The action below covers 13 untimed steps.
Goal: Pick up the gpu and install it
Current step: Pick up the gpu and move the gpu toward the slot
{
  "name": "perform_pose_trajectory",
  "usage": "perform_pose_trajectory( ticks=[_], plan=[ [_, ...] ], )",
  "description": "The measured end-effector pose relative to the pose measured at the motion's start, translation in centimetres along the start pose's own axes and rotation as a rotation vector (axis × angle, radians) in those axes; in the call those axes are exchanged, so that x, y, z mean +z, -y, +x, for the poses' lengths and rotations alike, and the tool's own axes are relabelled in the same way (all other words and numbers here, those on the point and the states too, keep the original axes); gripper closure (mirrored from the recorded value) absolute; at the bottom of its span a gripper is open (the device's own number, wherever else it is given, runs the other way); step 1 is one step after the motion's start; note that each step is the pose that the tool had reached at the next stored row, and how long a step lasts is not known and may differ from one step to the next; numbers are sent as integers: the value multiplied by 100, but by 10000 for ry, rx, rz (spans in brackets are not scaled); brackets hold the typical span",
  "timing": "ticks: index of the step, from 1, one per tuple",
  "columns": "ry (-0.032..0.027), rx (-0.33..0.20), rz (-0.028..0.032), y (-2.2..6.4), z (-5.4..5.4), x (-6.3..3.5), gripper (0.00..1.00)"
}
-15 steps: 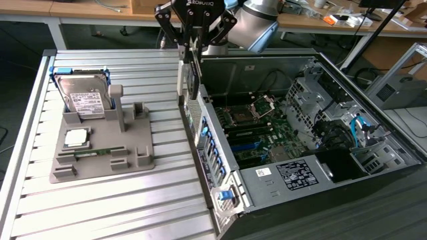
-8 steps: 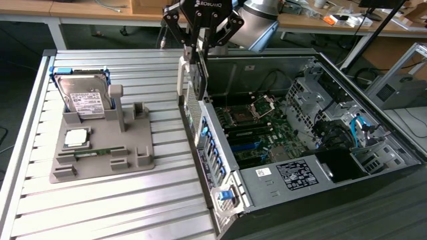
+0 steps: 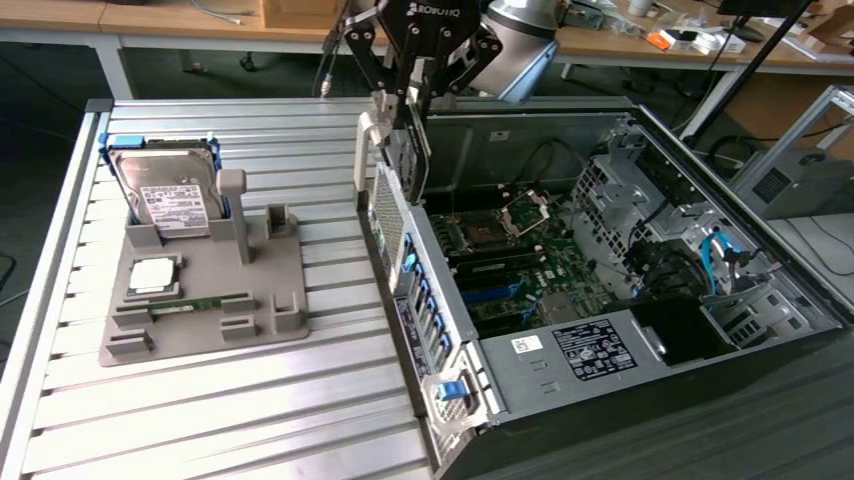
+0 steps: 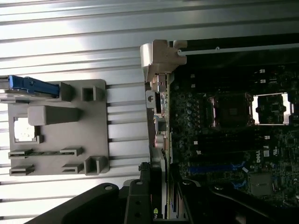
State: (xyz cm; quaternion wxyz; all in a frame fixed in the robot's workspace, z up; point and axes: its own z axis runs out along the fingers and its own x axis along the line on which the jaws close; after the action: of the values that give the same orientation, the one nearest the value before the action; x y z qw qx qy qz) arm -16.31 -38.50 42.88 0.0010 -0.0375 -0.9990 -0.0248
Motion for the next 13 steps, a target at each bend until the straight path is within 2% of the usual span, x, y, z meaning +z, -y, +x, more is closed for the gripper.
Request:
perform_pose_trajectory(
  ticks=[13],
  plan=[
    [-62, 3, 5, 13, -169, 4, 73]
  ],
)
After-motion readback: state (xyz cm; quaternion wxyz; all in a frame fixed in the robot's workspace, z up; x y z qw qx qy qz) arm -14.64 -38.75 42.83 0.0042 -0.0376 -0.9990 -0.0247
